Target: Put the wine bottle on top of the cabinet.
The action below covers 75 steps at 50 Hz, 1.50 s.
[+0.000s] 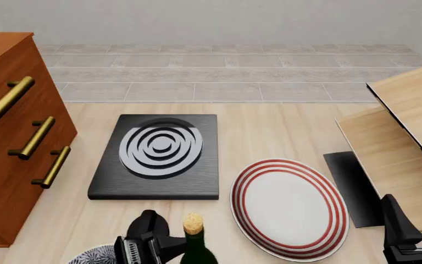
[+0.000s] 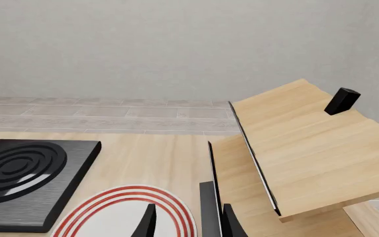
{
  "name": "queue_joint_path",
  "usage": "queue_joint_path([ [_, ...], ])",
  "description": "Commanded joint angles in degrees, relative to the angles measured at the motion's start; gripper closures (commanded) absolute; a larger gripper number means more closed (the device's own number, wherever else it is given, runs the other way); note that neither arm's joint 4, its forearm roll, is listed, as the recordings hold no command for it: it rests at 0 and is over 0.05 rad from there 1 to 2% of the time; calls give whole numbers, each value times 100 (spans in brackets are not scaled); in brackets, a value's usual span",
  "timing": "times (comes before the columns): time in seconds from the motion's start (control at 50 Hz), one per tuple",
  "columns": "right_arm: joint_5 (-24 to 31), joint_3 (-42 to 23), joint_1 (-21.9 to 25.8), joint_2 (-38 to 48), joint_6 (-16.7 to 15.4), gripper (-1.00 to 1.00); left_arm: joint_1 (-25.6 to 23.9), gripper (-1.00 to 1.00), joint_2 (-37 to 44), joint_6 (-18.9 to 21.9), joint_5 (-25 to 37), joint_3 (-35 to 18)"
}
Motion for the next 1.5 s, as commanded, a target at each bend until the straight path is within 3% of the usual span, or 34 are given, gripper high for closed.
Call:
queue_joint_path([
  [0.02, -1, 0, 0, 3, -1, -100, 68, 100, -752, 106, 520, -10],
  [0.52, -1, 0, 0, 2, -1, -100, 185, 100, -2725, 185, 2509, -303],
  [0.86, 1, 0, 0, -2, 0, -100, 607, 100, -4690, -1, 4754, -845],
  [1.5, 0, 0, 1, 1, -1, -100, 1380, 100, -6151, 143, 7070, -1984],
])
